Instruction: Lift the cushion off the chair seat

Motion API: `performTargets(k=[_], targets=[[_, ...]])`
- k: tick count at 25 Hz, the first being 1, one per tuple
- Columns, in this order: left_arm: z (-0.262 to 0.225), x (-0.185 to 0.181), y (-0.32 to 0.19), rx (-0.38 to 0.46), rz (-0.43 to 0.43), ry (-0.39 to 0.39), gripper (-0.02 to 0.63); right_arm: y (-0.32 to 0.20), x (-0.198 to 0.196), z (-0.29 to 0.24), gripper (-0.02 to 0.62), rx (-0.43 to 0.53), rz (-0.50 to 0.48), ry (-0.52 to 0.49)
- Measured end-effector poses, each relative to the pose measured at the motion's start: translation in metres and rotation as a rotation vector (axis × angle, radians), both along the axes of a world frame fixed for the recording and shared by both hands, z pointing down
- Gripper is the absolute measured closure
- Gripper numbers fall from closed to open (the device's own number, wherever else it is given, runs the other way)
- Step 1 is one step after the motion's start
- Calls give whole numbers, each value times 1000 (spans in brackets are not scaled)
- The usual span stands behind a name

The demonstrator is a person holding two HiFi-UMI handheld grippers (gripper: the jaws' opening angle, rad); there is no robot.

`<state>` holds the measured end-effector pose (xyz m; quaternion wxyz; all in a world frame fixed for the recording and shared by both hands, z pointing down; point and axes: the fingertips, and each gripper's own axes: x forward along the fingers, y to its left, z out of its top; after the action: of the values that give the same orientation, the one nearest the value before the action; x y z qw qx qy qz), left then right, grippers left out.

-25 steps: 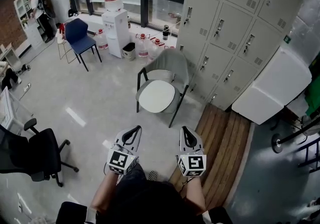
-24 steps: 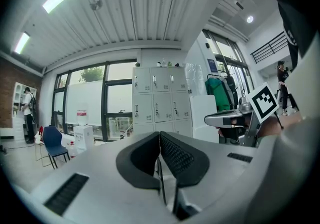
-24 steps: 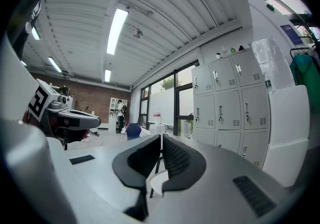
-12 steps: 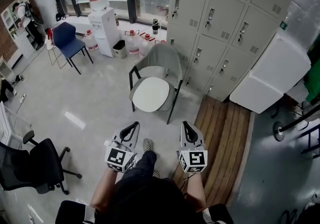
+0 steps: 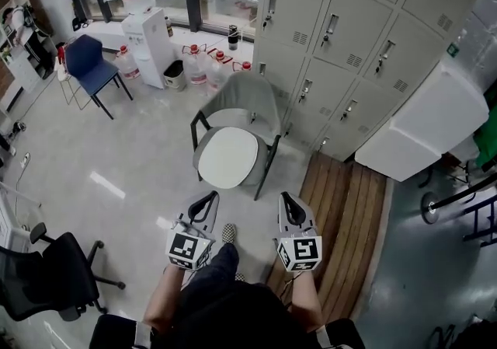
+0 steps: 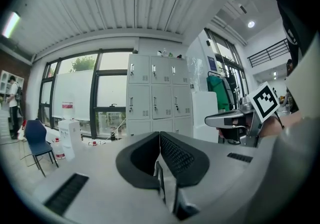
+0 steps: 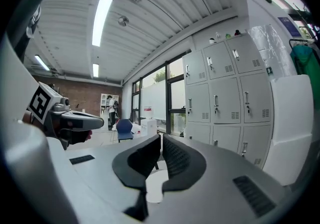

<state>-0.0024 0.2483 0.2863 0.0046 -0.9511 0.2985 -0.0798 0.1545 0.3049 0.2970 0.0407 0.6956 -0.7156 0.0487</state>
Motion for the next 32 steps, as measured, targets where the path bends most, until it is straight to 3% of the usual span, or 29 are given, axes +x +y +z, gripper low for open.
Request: performTargets(k=[19,23,32], targets=[[34,34,-227,-110,-13,3,588,-222,26,17,560,-99,-30,15],[38,32,-250,-126,-23,16,588,-248,21,24,560,-115,-40,-6],[71,12,-274,-188,-145,12,588,-293,6,52,560,-159,-145,-11]])
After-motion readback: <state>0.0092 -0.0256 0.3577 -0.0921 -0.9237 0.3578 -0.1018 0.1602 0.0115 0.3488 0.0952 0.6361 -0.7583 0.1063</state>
